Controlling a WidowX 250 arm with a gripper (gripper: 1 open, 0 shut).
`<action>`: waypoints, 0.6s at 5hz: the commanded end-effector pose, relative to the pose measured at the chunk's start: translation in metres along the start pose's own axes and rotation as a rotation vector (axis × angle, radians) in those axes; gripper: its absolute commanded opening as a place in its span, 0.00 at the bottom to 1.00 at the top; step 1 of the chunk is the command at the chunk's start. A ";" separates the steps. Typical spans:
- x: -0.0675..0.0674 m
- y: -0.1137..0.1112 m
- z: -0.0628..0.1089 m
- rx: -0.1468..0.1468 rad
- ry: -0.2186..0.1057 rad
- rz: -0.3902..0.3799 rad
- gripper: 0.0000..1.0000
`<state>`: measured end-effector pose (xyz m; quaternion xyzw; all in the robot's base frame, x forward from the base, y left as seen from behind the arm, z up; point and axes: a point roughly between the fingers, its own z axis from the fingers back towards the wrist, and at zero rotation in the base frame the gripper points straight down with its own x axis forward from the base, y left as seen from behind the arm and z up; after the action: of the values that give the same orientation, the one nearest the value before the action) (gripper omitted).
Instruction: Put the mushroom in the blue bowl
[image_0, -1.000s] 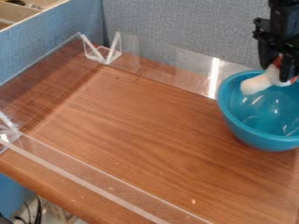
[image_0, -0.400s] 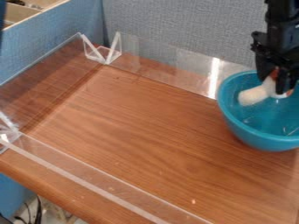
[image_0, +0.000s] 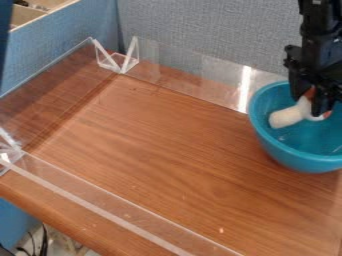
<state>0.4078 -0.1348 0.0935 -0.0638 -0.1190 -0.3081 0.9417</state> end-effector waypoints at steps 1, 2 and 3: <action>0.007 0.001 0.033 0.034 -0.073 -0.019 0.00; 0.005 0.002 0.038 0.040 -0.079 -0.018 0.00; 0.004 0.003 0.036 0.036 -0.078 -0.014 0.00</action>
<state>0.4032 -0.1321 0.0870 -0.0618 -0.1091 -0.3083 0.9430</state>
